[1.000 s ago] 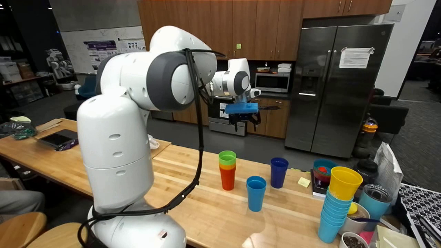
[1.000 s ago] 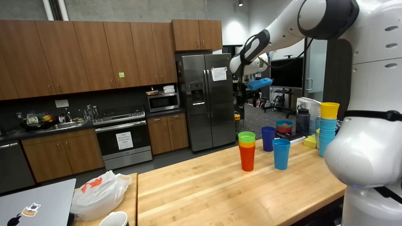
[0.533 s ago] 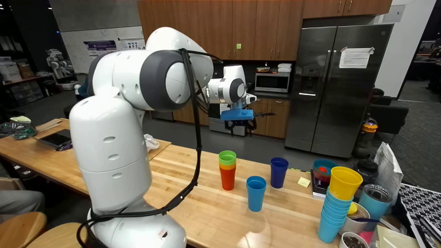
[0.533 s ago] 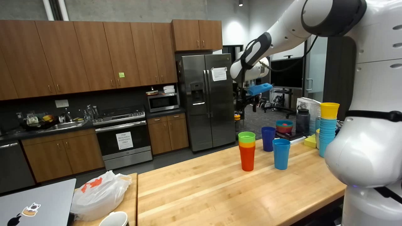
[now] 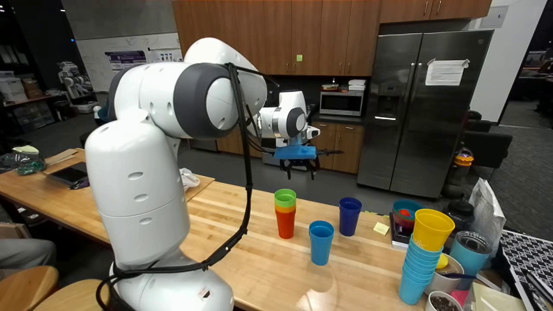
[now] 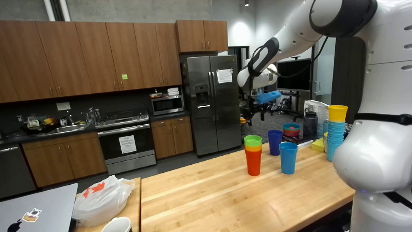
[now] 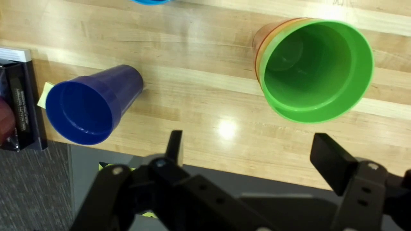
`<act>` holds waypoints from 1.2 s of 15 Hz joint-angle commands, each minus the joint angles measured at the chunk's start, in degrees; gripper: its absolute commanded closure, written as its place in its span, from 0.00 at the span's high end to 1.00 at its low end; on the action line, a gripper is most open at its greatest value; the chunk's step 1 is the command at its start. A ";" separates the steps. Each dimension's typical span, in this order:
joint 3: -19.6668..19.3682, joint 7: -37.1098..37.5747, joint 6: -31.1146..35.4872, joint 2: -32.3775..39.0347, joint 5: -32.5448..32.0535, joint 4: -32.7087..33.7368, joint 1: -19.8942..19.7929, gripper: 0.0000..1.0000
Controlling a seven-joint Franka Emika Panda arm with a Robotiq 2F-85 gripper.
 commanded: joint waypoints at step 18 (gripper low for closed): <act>0.22 2.40 3.23 -2.06 -1.16 -7.12 0.50 1.00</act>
